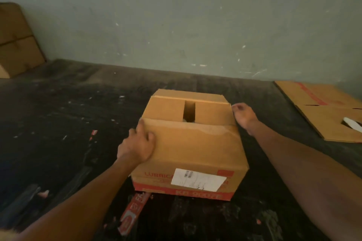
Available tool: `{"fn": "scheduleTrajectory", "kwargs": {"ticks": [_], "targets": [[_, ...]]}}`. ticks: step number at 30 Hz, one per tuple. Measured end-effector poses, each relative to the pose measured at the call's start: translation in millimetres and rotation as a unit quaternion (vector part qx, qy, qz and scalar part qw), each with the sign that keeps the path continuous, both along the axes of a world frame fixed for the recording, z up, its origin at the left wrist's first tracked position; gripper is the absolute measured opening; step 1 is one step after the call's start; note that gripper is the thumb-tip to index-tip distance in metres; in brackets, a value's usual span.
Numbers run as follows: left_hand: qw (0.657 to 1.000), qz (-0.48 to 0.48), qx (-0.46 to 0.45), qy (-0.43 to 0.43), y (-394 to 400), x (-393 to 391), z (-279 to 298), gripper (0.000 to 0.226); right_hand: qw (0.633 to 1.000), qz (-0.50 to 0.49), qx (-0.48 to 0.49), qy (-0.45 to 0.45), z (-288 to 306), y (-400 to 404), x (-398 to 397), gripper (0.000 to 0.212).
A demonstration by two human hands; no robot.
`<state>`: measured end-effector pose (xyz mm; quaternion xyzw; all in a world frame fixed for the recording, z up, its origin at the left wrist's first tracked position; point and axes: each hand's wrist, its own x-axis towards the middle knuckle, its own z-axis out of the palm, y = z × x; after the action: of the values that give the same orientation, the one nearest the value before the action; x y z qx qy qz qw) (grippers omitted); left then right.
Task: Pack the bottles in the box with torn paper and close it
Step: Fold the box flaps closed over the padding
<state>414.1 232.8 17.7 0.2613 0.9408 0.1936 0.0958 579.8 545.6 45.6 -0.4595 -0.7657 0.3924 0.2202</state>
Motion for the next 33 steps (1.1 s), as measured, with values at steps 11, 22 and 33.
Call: {"fn": "scheduleTrajectory", "kwargs": {"ticks": [11, 22, 33], "targets": [[0.999, 0.008, -0.03, 0.011, 2.2, -5.5, -8.1, 0.069, 0.989, -0.035, -0.145, 0.006, -14.5, 64.2, -94.5, 0.064], [1.0, -0.007, -0.024, -0.001, 2.3, -6.5, -9.5, 0.07, 0.943, -0.083, -0.058, 0.317, 35.0, 22.8, -78.7, 0.029], [0.999, -0.034, -0.013, 0.002, 0.6, -6.4, -6.0, 0.069, 0.987, 0.139, 0.045, -0.067, -12.2, -43.3, 25.1, 0.053]]}}
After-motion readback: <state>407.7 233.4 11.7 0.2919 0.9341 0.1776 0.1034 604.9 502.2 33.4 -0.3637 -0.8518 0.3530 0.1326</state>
